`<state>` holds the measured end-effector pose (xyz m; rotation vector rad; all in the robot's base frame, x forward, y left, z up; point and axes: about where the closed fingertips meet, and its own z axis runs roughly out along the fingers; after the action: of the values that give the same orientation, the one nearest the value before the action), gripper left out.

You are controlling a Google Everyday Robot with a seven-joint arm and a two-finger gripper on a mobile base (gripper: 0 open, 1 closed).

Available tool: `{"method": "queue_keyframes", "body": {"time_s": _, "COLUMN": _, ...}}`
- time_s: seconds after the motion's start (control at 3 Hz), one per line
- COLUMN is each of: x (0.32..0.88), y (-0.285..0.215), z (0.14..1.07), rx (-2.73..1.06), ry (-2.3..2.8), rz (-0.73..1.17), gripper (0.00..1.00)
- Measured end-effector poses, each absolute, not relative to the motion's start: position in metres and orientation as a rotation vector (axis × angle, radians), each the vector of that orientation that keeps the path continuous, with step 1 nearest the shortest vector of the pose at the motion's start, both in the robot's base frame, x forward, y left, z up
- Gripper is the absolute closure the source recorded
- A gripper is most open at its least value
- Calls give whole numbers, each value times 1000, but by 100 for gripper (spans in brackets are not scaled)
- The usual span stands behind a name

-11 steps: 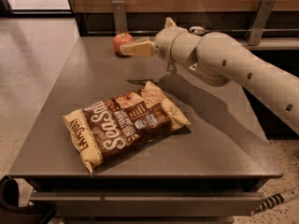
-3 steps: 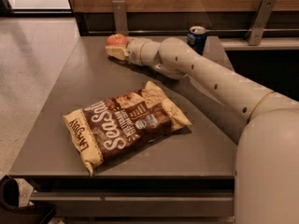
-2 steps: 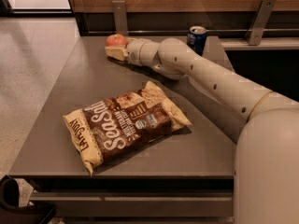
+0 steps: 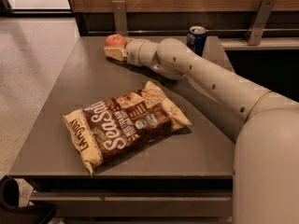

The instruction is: Pick apple

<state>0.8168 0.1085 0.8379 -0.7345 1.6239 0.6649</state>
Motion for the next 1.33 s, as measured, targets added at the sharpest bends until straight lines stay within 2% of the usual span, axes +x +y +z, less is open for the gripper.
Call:
{"method": "queue_keyframes", "body": {"time_s": 0.67, "x": 787, "y": 93, "z": 867, "rx": -769, "ry": 1587, "rz": 708, "gripper": 100}}
{"method": "queue_keyframes", "body": {"time_s": 1.33, "x": 751, "y": 76, "z": 922, "rx": -857, "ry": 1549, "rz": 671, "gripper": 100}}
